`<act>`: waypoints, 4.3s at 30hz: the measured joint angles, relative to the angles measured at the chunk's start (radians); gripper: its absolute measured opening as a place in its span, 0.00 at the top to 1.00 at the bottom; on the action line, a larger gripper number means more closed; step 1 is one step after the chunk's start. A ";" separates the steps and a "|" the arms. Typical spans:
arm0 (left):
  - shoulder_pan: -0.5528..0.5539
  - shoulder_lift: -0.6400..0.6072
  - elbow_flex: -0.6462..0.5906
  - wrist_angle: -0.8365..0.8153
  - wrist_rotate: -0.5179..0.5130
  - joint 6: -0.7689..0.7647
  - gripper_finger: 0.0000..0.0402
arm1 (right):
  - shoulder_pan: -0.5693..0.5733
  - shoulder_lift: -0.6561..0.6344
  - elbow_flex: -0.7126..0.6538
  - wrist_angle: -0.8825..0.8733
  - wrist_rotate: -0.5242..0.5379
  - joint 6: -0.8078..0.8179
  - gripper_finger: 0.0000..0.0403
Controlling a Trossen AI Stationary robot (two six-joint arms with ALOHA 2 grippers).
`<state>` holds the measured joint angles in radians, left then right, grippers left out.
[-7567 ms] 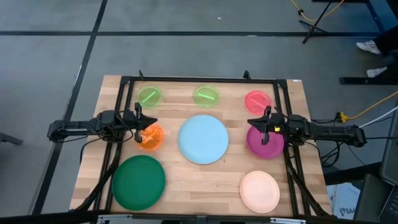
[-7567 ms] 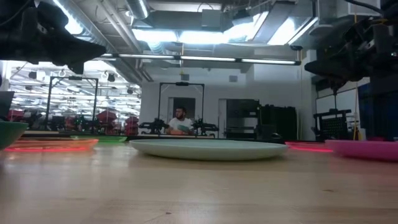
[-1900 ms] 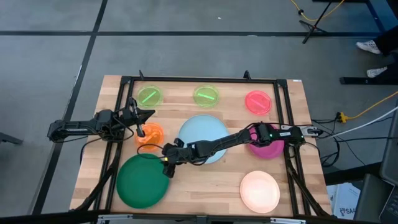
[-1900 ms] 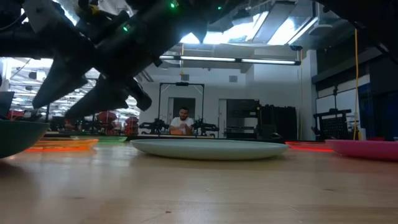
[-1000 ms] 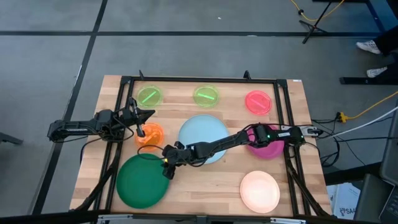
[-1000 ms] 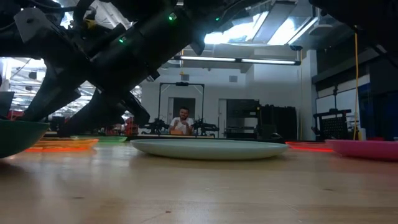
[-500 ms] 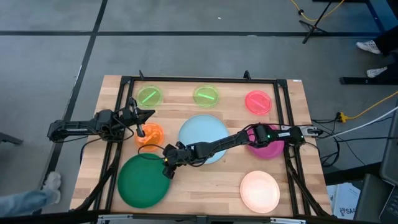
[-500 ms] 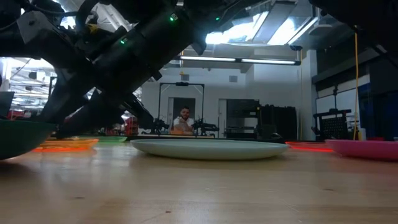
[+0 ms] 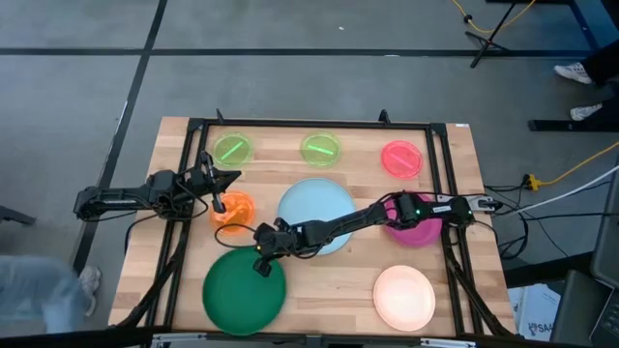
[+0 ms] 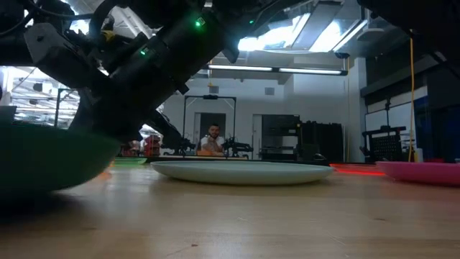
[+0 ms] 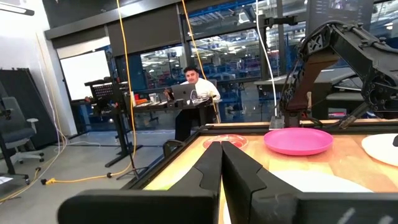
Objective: Stack plastic plates
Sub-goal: Stack the dark green plate on the blue plate, then stack the pink plate on the dark green plate
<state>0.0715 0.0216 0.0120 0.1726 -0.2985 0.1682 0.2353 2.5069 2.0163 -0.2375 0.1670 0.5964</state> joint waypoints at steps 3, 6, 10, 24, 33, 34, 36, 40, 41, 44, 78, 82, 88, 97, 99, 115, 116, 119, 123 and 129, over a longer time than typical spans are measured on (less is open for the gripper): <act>0.000 0.000 0.000 0.000 0.000 0.000 0.99 | 0.001 0.000 0.000 0.002 0.007 -0.003 0.99; 0.000 0.000 0.000 0.000 0.000 0.000 0.99 | 0.000 0.000 0.000 0.002 0.007 -0.026 0.99; 0.000 0.000 0.000 0.000 0.000 0.000 0.99 | 0.000 -0.003 0.000 0.001 0.008 -0.047 0.99; 0.000 0.000 0.000 -0.007 0.000 0.000 0.99 | 0.000 -0.070 -0.001 -0.071 0.016 -0.123 1.00; 0.000 0.000 0.000 -0.009 0.000 -0.001 0.99 | 0.000 -0.140 0.000 -0.227 0.099 -0.160 1.00; 0.000 0.000 0.000 -0.007 0.000 0.000 0.99 | 0.000 -0.146 0.000 -0.259 0.111 -0.160 1.00; 0.000 0.000 0.000 -0.008 0.000 -0.001 0.99 | 0.000 -0.154 0.000 -0.299 0.136 -0.165 1.00; 0.000 0.000 0.000 -0.008 0.000 -0.001 0.99 | 0.000 -0.181 0.000 -0.422 0.204 -0.172 1.00; 0.000 0.000 0.000 -0.008 0.000 -0.001 0.99 | -0.001 -0.188 0.000 -0.452 0.207 -0.171 1.00; 0.000 0.000 0.000 -0.012 0.000 -0.001 0.99 | -0.008 -0.211 -0.001 -0.494 0.214 -0.164 1.00; 0.000 0.000 0.000 -0.022 -0.008 -0.001 0.99 | -0.212 -0.933 -0.900 -0.220 0.256 -0.025 1.00; 0.000 0.000 0.000 -0.022 -0.008 -0.001 0.99 | -0.257 -0.984 -1.001 -0.134 0.223 -0.042 1.00; 0.000 0.000 0.000 -0.022 -0.008 -0.001 0.99 | -0.313 -0.999 -1.140 -0.031 0.202 -0.047 1.00; 0.000 0.000 0.000 -0.031 -0.005 -0.001 0.99 | -0.328 -0.996 -1.248 0.082 0.188 -0.044 0.99; 0.000 0.000 0.000 -0.031 -0.005 -0.001 0.99 | -0.328 -0.987 -1.248 0.080 0.186 -0.022 0.98; 0.000 0.000 0.000 0.019 0.012 0.125 0.99 | -0.326 -0.961 -1.214 0.034 0.179 -0.106 0.56; 0.000 0.000 0.000 0.033 0.012 0.138 0.99 | -0.323 -0.970 -1.202 0.018 0.179 -0.111 0.54; 0.000 0.000 0.000 0.045 0.009 0.107 0.99 | -0.305 -1.000 -1.173 -0.053 0.189 -0.137 0.51; 0.000 0.000 0.000 -0.015 -0.018 -0.003 0.99 | -0.271 -1.040 -1.159 -0.104 0.199 -0.182 0.50; 0.000 0.000 0.000 -0.060 -0.104 -0.088 0.87 | -0.218 -1.046 -1.159 -0.219 0.207 -0.150 0.51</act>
<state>0.0719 0.0216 0.0124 0.1130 -0.4022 0.0807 0.0172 1.4606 0.8570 -0.4566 0.3744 0.4461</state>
